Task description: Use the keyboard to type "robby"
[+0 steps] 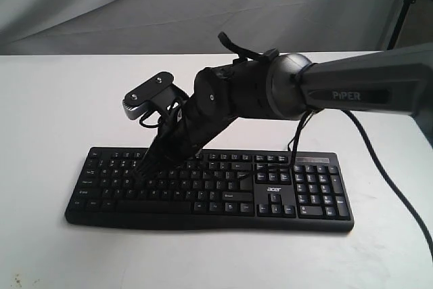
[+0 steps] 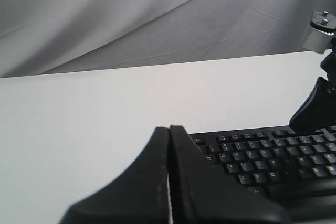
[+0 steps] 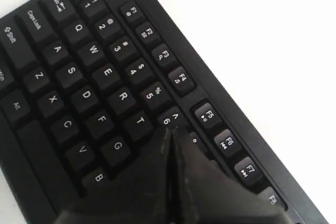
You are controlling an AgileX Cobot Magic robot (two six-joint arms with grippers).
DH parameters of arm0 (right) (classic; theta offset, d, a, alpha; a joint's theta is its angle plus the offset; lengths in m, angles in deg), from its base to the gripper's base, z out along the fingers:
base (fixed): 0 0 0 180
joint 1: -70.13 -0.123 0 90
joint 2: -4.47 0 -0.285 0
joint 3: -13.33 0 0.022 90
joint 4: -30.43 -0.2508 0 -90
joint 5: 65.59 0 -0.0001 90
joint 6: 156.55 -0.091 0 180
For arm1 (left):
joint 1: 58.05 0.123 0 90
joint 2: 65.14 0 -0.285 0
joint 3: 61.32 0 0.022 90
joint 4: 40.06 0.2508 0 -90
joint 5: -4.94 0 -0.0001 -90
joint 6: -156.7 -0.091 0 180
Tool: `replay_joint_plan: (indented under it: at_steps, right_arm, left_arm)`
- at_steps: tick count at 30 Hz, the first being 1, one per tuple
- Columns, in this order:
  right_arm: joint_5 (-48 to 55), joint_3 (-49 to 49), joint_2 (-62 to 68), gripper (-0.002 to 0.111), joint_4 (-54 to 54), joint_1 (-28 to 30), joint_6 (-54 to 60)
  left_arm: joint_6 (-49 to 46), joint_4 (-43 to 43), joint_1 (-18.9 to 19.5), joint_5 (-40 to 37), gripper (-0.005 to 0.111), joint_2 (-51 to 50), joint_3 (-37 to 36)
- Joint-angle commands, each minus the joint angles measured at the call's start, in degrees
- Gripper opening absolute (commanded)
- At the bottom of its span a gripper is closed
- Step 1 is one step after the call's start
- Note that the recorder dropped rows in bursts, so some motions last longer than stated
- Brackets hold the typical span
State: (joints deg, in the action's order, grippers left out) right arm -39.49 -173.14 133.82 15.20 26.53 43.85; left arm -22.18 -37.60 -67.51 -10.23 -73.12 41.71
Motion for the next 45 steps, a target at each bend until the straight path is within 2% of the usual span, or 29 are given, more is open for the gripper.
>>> replay_joint_plan:
  at_steps: [1,45]
  right_arm:
    - [-0.35,-0.41,0.25,0.0,-0.18,-0.92,0.37]
    - [-3.01,-0.41,4.82,0.0,0.97,-1.54,0.37]
  left_arm:
    - [0.16,0.27,-0.36,0.42,0.0,0.2,-0.25]
    - [0.16,0.27,-0.36,0.42,0.0,0.2,-0.25]
